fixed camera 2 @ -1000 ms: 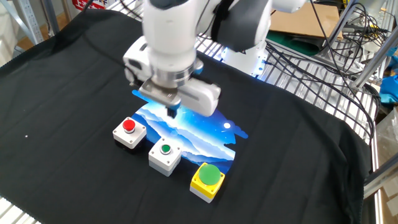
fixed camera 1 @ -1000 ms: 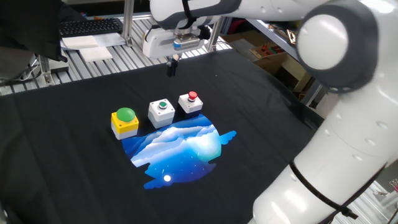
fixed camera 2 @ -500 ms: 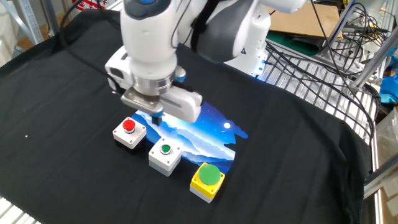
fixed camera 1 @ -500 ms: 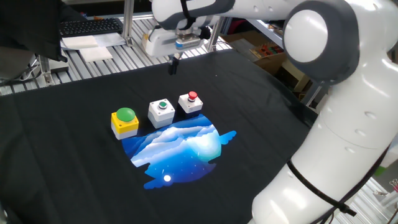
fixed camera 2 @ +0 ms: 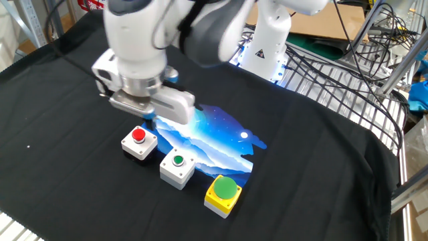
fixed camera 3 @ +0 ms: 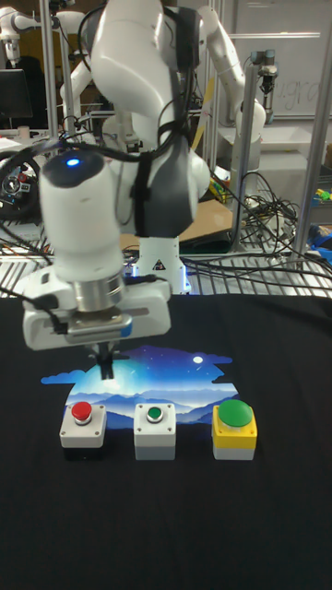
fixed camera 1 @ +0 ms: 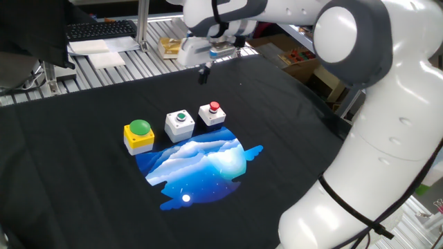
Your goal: Press three buttons from left to right in sequence
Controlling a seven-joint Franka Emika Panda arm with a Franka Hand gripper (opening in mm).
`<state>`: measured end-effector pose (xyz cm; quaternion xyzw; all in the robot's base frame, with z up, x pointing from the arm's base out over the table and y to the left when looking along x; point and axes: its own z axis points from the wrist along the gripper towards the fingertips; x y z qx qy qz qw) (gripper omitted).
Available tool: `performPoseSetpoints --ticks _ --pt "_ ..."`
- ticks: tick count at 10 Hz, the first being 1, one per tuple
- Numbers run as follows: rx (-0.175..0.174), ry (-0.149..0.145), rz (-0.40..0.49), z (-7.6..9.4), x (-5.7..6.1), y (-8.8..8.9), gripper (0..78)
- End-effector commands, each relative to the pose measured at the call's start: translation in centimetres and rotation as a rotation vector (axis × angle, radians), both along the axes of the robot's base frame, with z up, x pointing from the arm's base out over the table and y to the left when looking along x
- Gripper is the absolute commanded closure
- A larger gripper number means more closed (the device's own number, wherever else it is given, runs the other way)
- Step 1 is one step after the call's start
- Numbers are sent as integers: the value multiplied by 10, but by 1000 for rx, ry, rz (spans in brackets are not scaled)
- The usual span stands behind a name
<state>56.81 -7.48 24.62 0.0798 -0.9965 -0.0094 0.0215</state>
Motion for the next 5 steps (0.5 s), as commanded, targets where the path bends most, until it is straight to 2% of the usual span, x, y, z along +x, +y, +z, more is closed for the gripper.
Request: performPoseSetpoints --ticks 1,2,3,4,5 --pt "28 -43 56 -24 11 -43 776" --pt "42 -84 38 -45 7 -46 776" --pt "46 -86 6 -69 3 -44 776" --pt "27 -71 -5 -75 -1 -40 776" --pt "-4 -25 -9 -76 -1 -31 776"
